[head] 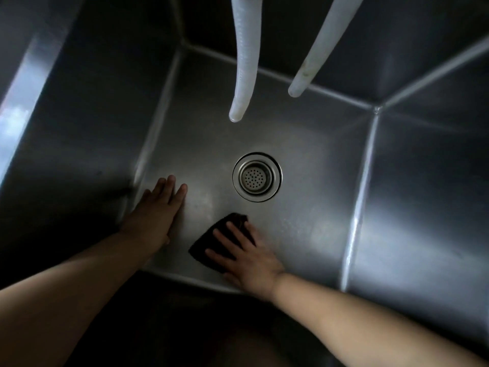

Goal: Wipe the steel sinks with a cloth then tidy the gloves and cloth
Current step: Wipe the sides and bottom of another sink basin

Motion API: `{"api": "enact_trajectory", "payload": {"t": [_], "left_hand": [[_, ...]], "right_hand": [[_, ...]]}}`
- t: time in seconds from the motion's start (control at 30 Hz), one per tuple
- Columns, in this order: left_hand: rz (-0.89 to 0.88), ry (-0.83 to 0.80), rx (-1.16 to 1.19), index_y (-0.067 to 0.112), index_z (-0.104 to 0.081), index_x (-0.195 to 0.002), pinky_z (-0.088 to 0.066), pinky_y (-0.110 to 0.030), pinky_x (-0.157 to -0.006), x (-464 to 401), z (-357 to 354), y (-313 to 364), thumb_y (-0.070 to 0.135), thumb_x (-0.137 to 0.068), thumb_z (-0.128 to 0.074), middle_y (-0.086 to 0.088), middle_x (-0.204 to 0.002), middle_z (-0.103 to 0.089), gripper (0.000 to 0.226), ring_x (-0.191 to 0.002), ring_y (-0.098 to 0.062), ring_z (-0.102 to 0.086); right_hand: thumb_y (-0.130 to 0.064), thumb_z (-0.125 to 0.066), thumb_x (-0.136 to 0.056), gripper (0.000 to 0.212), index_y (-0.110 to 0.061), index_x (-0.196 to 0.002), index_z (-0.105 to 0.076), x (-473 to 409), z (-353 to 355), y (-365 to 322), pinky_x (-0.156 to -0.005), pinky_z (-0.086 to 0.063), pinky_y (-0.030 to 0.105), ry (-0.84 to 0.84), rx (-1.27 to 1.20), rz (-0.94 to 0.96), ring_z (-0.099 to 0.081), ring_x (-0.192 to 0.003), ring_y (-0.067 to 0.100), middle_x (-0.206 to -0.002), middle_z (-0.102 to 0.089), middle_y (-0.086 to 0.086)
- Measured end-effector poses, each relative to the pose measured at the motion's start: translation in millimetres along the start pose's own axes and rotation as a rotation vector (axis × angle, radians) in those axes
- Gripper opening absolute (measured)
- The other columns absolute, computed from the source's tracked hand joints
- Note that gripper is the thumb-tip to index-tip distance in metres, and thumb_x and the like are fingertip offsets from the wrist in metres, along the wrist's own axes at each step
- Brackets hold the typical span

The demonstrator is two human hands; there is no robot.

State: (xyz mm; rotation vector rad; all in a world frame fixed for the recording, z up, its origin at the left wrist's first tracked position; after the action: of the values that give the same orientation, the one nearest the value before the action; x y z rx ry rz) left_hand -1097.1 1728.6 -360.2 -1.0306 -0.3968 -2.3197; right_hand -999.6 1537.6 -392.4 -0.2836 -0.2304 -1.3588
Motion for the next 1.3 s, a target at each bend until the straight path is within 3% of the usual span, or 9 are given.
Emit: {"api": "enact_trajectory", "payload": {"t": [0.17, 0.3, 0.4, 0.53, 0.73, 0.87, 0.97, 1.13, 1.3], "left_hand": [[0.002, 0.008, 0.057, 0.02, 0.023, -0.146, 0.0, -0.037, -0.118, 0.8, 0.3, -1.0, 0.02, -0.075, -0.075, -0.009, -0.153, 0.029, 0.121, -0.144, -0.026, 0.018], [0.012, 0.004, 0.055, 0.02, 0.024, -0.145, 0.0, -0.038, -0.119, 1.5, 1.8, -0.5, 0.019, -0.075, -0.075, -0.01, -0.153, 0.029, 0.121, -0.144, -0.027, 0.018], [0.025, 0.002, 0.026, 0.019, 0.022, -0.146, -0.001, -0.038, -0.119, 1.3, 4.3, -0.9, 0.018, -0.077, -0.073, -0.011, -0.153, 0.027, 0.118, -0.144, -0.028, 0.016], [0.029, 0.016, 0.05, 0.018, 0.019, -0.147, 0.001, -0.04, -0.119, 0.0, 6.0, -1.4, 0.005, -0.087, -0.056, -0.011, -0.154, 0.025, 0.097, -0.144, -0.028, 0.016], [0.018, 0.005, 0.057, 0.018, 0.019, -0.147, 0.003, -0.042, -0.118, -4.3, 7.5, -2.7, 0.004, -0.09, -0.051, -0.013, -0.154, 0.025, 0.091, -0.144, -0.03, 0.015], [0.026, 0.006, 0.038, 0.017, 0.021, -0.146, 0.003, -0.043, -0.118, -5.9, 7.1, -4.1, 0.008, -0.091, -0.05, -0.014, -0.154, 0.025, 0.091, -0.144, -0.031, 0.015], [0.03, 0.018, 0.049, 0.018, 0.025, -0.144, 0.004, -0.043, -0.118, -7.5, 4.1, -4.8, 0.01, -0.089, -0.054, -0.012, -0.153, 0.028, 0.097, -0.144, -0.03, 0.016], [0.024, 0.014, 0.065, 0.02, 0.025, -0.144, 0.005, -0.042, -0.118, -5.4, 4.5, -6.1, 0.005, -0.085, -0.059, -0.01, -0.153, 0.029, 0.104, -0.143, -0.028, 0.018], [0.017, 0.031, 0.063, 0.02, 0.024, -0.145, 0.004, -0.04, -0.118, -6.5, 3.2, -6.0, 0.004, -0.088, -0.053, -0.01, -0.154, 0.028, 0.098, -0.144, -0.027, 0.017]], "right_hand": [[-0.057, -0.052, -0.081, 0.061, -0.037, -0.138, -0.042, 46.9, -8.0, 48.0, -0.114, -0.017, 0.051, 0.039, 0.119, 0.169, -0.032, -0.138, 0.029, -0.147, -0.04, -0.002], [-0.047, -0.072, -0.07, 0.076, -0.026, -0.137, -0.045, 53.6, -5.4, 110.3, -0.109, -0.02, 0.049, 0.043, 0.054, -0.283, -0.036, -0.135, 0.034, -0.146, -0.042, 0.007], [-0.043, -0.061, -0.08, 0.07, -0.019, -0.142, -0.039, 39.3, 5.0, 155.4, -0.111, -0.019, 0.048, 0.066, 0.004, -0.586, -0.027, -0.139, 0.034, -0.151, -0.032, 0.01], [-0.039, -0.05, -0.09, 0.064, -0.022, -0.147, -0.027, -2.4, 21.3, 202.2, -0.113, -0.013, 0.051, 0.089, -0.097, -0.78, -0.011, -0.144, 0.032, -0.157, -0.017, 0.008], [-0.042, -0.031, -0.091, 0.061, -0.029, -0.149, -0.017, -117.4, 56.6, 206.1, -0.115, -0.004, 0.054, 0.227, -0.174, -0.789, -0.004, -0.144, 0.034, -0.157, -0.015, 0.008], [-0.045, -0.031, -0.094, 0.06, -0.031, -0.149, -0.014, -210.0, 75.8, 167.5, -0.112, 0.009, 0.05, 0.214, -0.19, -0.617, 0.001, -0.144, 0.036, -0.158, -0.008, 0.009], [-0.047, -0.033, -0.093, 0.062, -0.028, -0.15, -0.015, -258.1, 90.3, 154.0, -0.113, 0.004, 0.053, 0.21, -0.174, -0.508, -0.001, -0.144, 0.035, -0.158, -0.01, 0.009], [-0.053, -0.034, -0.091, 0.07, -0.019, -0.15, -0.017, -264.5, 100.1, 184.3, -0.116, -0.001, 0.046, 0.232, -0.128, -0.428, -0.008, -0.145, 0.028, -0.157, -0.017, 0.006], [-0.051, -0.036, -0.091, 0.069, -0.018, -0.15, -0.02, -231.1, 92.2, 214.1, -0.115, 0.003, 0.031, 0.26, -0.164, -0.568, -0.01, -0.145, 0.021, -0.157, -0.018, 0.003]]}}
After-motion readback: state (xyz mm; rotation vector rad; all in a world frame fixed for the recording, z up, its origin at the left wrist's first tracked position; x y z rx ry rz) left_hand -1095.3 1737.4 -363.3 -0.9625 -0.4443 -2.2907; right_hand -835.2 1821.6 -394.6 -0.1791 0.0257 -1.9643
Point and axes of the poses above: each hand's wrist, its own x-axis away from the middle knuckle, its own z-axis out of the back of the hand, y = z × x, the point moved 4 cm from there along -x, towards the middle knuckle
